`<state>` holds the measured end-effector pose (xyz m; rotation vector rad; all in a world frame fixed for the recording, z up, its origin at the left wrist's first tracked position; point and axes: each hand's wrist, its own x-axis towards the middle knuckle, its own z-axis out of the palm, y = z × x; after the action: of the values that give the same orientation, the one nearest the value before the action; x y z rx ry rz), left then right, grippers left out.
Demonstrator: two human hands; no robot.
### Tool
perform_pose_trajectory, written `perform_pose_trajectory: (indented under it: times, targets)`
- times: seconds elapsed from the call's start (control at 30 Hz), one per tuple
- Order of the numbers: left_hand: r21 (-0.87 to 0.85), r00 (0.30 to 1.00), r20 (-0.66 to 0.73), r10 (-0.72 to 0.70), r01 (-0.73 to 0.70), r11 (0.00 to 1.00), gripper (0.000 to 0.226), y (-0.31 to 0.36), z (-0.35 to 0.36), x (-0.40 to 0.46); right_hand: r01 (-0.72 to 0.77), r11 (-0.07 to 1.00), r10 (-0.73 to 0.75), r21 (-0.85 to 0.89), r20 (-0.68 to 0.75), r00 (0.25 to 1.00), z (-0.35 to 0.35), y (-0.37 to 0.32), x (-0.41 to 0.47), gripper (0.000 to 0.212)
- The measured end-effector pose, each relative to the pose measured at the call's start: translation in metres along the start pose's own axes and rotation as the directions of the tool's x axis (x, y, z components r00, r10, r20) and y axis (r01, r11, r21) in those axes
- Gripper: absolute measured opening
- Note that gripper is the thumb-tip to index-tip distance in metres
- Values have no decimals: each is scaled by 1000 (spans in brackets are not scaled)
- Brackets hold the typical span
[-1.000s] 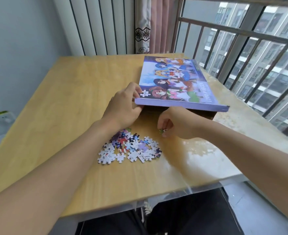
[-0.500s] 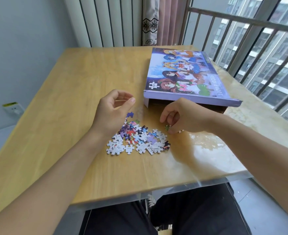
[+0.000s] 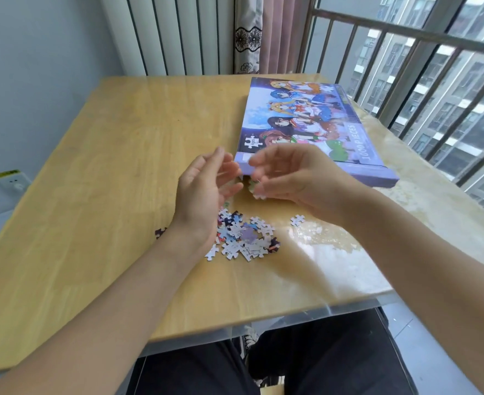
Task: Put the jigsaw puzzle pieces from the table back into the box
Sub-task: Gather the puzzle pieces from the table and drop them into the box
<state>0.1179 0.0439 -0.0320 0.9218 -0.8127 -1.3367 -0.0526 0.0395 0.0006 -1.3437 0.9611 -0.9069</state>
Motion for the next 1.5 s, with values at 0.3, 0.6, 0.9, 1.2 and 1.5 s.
perform_pose_trajectory:
  times: [0.3, 0.6, 0.9, 1.2, 1.5]
  targets:
    - [-536, 883, 120, -454, 443, 719, 33, 10, -18, 0, 183, 510, -207, -841, 86, 974, -8, -6, -16, 21]
    - [-463, 917, 58, -396, 376, 802, 23, 7, -26, 2, -8, 340, 108, -940, 31, 994, -44, 11, -21, 22]
    - [-428, 911, 95, -400, 400, 810, 22, 7, -26, -6, 64, 683, 16, -728, 102, 995, -18, -10, -15, 12]
    - [-464, 896, 73, -438, 419, 780, 24, 22, -41, -7, 153, 462, -76, -873, 133, 988, 35, -30, -3, 58]
    - [-72, 918, -279, -281, 272, 960, 19, 34, -102, 20, -65, 261, 274, -963, 9, 962, 33, 6, -13, 106]
